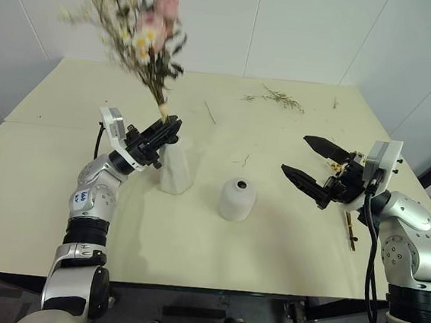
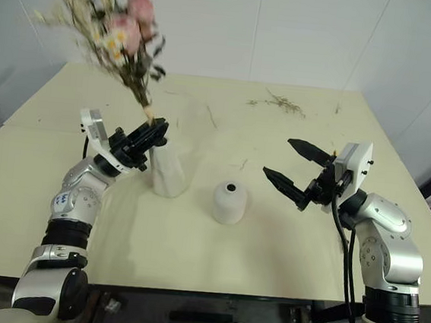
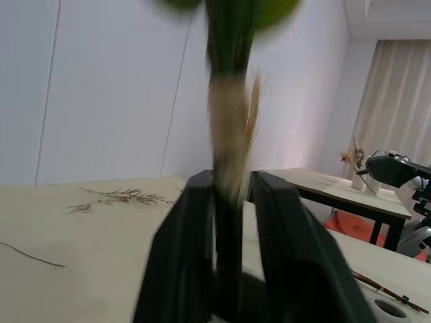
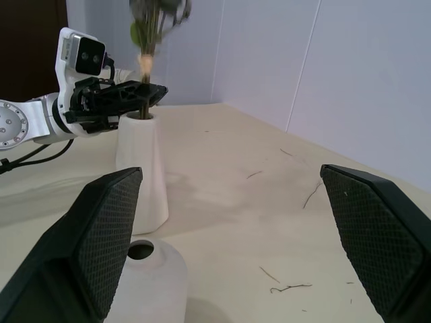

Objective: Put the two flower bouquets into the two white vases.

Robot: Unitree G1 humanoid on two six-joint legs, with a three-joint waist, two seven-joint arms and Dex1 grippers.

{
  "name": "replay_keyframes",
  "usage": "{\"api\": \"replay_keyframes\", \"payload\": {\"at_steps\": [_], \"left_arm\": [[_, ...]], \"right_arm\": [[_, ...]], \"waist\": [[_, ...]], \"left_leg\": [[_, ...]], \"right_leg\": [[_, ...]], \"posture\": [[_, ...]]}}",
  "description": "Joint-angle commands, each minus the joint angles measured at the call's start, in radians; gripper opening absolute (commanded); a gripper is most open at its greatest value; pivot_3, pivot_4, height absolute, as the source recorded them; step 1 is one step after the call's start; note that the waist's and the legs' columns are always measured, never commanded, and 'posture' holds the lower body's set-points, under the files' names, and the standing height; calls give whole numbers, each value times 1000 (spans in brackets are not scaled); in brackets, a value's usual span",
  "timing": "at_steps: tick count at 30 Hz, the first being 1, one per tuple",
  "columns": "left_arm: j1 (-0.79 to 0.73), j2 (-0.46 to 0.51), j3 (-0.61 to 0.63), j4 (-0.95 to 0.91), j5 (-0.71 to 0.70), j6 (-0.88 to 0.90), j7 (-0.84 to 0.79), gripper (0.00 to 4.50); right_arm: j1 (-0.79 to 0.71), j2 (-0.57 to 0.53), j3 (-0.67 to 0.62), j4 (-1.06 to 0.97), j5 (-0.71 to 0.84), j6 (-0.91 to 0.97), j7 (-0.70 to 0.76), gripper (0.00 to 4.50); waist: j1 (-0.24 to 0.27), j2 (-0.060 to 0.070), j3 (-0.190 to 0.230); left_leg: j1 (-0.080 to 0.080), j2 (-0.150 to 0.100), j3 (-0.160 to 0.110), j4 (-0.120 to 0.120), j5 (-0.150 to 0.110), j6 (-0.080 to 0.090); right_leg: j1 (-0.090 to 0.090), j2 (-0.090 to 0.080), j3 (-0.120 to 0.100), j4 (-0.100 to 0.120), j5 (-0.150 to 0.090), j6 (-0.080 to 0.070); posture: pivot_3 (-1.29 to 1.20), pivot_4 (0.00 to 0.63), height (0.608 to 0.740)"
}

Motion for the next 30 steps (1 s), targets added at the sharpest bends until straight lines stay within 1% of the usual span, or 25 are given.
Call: {"api": "replay_keyframes", "payload": {"at_steps": [1, 6, 8, 9, 13, 15, 17, 20, 21, 23, 25, 28, 30], "left_arm": [[6, 22, 4, -64, 1, -7, -6, 2186], [50, 76, 0, -151, 16, 5, -9, 3699], [104, 154, -11, -207, 43, 12, -52, 4320], [130, 193, -10, -227, 51, 27, -64, 4320], [183, 298, -13, -256, 64, 41, -105, 4320], [188, 332, -10, -252, 72, 46, -109, 4320], [191, 390, -6, -259, 67, 64, -152, 4320], [200, 442, -9, -286, 49, 83, -208, 4320], [206, 467, -8, -315, 26, 101, -248, 4320], [213, 503, 6, -392, -38, 162, -303, 4320], [216, 512, 11, -453, -91, 223, -312, 4320], [224, 536, 13, -523, -176, 337, -330, 4320], [247, 574, -6, -558, -188, 387, -374, 4320]], "right_arm": [[1, -8, -10, -42, 11, -18, -1, 4500], [6, -12, -15, -38, 12, -20, 3, 4500], [6, -17, -17, -33, 11, -19, 6, 4500], [6, -21, -17, -27, 10, -18, 8, 4500], [-4, -38, -22, 0, 8, -16, 21, 4500], [-13, -48, -26, 15, 7, -14, 26, 4500], [-45, -75, -44, 33, 12, 12, 10, 4500], [-70, -119, -56, 60, 7, 34, 8, 4500], [-80, -162, -60, 82, -9, 64, 3, 4500], [-85, -298, -48, 125, -61, 214, -32, 4500], [-87, -384, -44, 168, -79, 313, -47, 4500], [-65, -520, 18, 232, -157, 455, -62, 4500], [-81, -586, 90, 261, -218, 567, -80, 4500]], "waist": [[0, 0, 0], [-2, 0, 0], [-3, 0, 0], [-6, 0, 0], [-4, 0, 0], [0, 0, 0], [1, 0, 0], [-1, 1, 0], [-2, 1, 0], [1, 1, 1], [8, 1, 1], [10, 1, 1], [7, 2, 1]], "left_leg": [[0, 0, 0, 0, 0, 0], [0, 0, 0, 0, 0, 0], [0, 0, 0, 0, 0, 0], [0, 0, 0, -1, 0, 0], [2, 0, 1, -2, 0, 0], [2, 0, 1, -2, 0, 0], [1, 0, 2, -1, 0, 0], [0, 1, 3, -1, 0, 1], [1, 1, 3, -2, -1, 1], [0, 1, 3, -2, -1, 2], [-2, 1, 3, -2, -2, 3], [-3, 1, 3, -2, -5, 6], [-3, 1, 4, -1, -6, 7]], "right_leg": [[0, 0, 0, 0, 0, 0], [0, 0, 0, 0, 0, 0], [0, 0, 0, 0, 0, 0], [0, 0, 0, 0, 0, 0], [0, 0, 2, 1, -1, -1], [0, 0, 2, 0, -1, -2], [0, 0, 2, -1, -2, -3], [0, 0, 2, -4, -3, -6], [0, 0, 2, -4, -3, -6], [-1, 0, 2, -4, -3, -6], [-3, -1, 2, -4, -5, -9], [-3, -1, 2, -5, -7, -9], [-4, -1, 2, -4, -8, -8]], "posture": [[0, 150, 740], [0, 150, 740], [0, 150, 740], [0, 150, 740], [0, 150, 740], [0, 150, 740], [0, 150, 740], [0, 150, 740], [0, 150, 740], [0, 150, 740], [0, 150, 740], [0, 150, 740], [0, 150, 740]]}}
